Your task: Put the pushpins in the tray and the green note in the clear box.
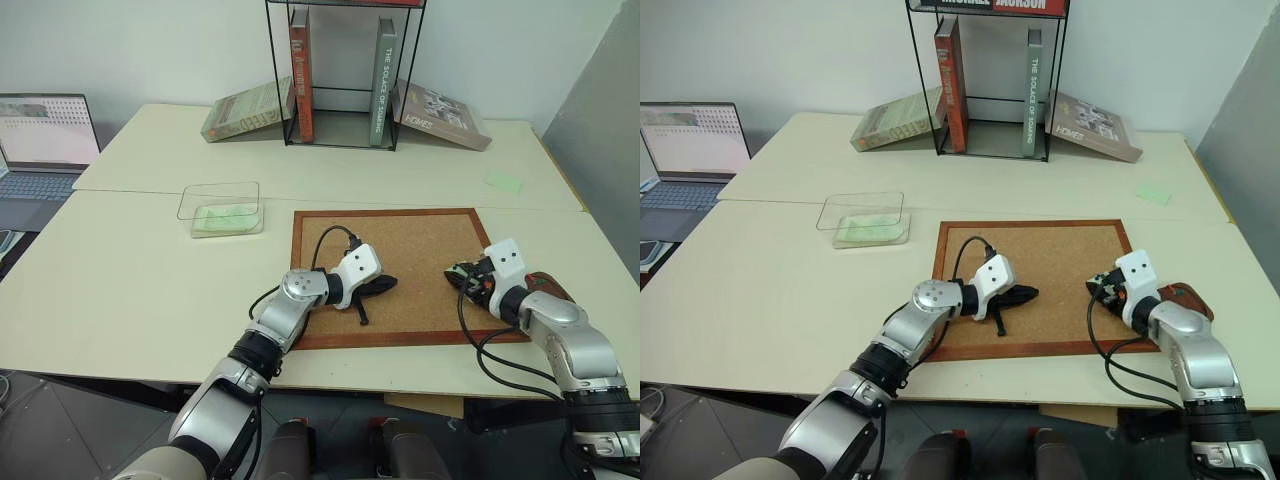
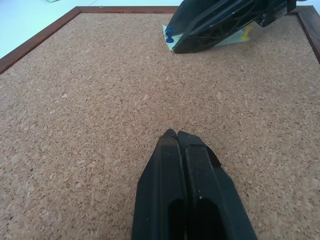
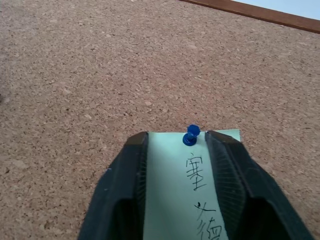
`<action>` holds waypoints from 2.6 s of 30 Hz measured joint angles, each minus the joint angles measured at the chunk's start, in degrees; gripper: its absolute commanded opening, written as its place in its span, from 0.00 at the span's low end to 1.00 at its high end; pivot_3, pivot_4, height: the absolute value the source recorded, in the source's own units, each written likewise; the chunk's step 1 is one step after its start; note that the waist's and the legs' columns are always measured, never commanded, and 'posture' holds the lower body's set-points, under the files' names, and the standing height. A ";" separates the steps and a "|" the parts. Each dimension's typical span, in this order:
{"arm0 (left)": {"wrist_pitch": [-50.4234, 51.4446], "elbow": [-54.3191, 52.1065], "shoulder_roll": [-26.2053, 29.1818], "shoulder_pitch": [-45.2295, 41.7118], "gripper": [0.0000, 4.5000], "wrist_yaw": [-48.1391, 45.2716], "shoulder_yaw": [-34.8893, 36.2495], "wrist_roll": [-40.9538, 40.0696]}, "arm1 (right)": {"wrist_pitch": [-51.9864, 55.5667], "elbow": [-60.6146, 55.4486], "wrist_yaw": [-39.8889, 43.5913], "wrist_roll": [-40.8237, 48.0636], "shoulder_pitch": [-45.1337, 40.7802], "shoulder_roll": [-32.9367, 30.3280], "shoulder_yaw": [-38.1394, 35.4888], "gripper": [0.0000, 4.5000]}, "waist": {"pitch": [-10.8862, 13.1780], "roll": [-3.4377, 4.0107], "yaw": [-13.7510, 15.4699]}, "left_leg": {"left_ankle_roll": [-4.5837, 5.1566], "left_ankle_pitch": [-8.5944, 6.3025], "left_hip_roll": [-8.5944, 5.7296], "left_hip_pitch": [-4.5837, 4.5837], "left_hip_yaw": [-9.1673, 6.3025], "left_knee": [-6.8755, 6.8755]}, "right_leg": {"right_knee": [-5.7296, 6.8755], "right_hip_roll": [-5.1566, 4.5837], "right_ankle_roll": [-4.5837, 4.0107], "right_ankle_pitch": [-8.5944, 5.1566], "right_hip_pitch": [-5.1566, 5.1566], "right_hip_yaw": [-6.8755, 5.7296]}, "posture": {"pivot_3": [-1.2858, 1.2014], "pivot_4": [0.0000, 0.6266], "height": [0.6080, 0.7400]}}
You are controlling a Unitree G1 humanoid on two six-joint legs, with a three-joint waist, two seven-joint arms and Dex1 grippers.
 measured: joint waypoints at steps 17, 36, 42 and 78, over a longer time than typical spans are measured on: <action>1.01 -1.53 0.11 0.73 0.00 -0.23 0.37 0.99 | 0.00 1.11 0.07 0.64 -0.43 1.57 -2.11 0.01 | 0.00 0.00 -0.32 | 0.00 0.00 0.01 0.00 -0.01 -0.02 | -0.01 0.00 0.00 0.00 -0.01 0.00 | 0.52 0.24 1.00; 0.86 -1.66 -0.27 0.88 0.00 -0.77 0.34 2.47 | -1.81 -9.90 1.56 1.91 1.86 -0.41 -6.07 0.01 | -0.03 0.04 -0.18 | 0.00 0.00 0.00 -0.02 -0.02 -0.04 | -0.07 -0.01 0.00 0.00 0.00 0.00 | 0.52 0.24 1.00; 0.73 -1.70 -0.53 0.95 0.00 -0.93 0.32 2.80 | -0.36 -10.01 0.15 0.97 8.46 -6.59 -13.43 0.01 | -0.08 0.12 0.10 | 0.02 -0.01 0.00 -0.03 0.00 -0.09 | -0.16 -0.01 0.00 0.00 0.01 0.01 | 0.52 0.24 1.00; -4.11 1.03 -0.48 0.79 0.00 -1.08 0.44 3.73 | 2.67 -7.61 3.19 0.71 16.48 -10.96 -17.23 0.83 | -0.34 0.48 -0.14 | 0.02 -0.01 0.00 -0.01 0.00 -0.07 | -0.18 0.05 0.03 0.01 0.04 -0.02 | 0.52 0.24 1.00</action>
